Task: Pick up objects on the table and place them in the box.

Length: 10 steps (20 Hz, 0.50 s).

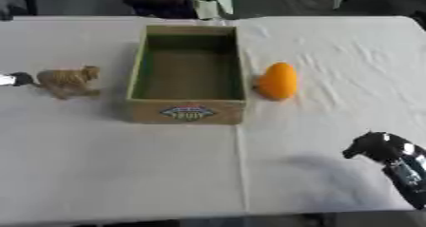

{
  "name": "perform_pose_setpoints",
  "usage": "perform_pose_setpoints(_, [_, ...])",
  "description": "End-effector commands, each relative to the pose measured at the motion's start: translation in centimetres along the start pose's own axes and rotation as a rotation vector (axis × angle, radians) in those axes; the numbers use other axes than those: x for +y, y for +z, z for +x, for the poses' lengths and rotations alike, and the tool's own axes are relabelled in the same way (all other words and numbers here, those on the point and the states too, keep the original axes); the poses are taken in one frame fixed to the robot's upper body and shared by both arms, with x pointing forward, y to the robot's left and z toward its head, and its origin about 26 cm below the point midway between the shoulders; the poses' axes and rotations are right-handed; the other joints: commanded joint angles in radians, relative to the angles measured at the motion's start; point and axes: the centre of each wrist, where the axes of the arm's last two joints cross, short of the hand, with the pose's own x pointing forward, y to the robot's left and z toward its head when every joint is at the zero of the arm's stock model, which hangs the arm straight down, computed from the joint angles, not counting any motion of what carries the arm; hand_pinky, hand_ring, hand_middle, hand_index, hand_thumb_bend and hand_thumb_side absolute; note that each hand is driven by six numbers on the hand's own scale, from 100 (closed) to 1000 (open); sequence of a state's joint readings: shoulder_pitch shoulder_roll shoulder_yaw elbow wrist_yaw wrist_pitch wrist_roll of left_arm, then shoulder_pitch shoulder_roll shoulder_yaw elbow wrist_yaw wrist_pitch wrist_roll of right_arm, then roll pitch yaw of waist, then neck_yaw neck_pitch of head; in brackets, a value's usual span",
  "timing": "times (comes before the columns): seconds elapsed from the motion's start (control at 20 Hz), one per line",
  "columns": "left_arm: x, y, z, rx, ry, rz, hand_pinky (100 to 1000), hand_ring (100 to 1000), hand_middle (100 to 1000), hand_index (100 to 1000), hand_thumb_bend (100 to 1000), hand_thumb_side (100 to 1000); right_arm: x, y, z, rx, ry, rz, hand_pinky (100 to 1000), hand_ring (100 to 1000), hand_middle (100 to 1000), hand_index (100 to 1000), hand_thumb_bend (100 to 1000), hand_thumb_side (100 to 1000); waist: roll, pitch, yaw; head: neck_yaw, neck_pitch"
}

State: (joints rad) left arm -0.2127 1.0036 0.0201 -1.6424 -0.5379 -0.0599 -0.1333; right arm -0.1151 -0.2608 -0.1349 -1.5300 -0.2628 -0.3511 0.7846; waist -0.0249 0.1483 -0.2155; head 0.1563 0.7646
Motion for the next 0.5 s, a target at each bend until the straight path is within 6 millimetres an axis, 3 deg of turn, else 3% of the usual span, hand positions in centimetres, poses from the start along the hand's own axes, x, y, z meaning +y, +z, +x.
perform_pose_setpoints(0.05, [1.1,-0.7,-1.1,-0.002,-0.097,-0.038,756,765,730,831,769,530,-0.9,-0.1,0.7,-0.004,0.039,0.029,709,612,589,725,100,678,0.002,-0.012,-0.003,0.006,0.003])
perform_pose_setpoints(0.5, [-1.6,-2.7,-2.5,-0.001,-0.108,-0.17,752,758,680,817,725,563,-0.8,-0.3,0.7,-0.009,0.034,0.037,709,612,589,725,100,679,0.001,-0.008,-0.012,0.019,0.004])
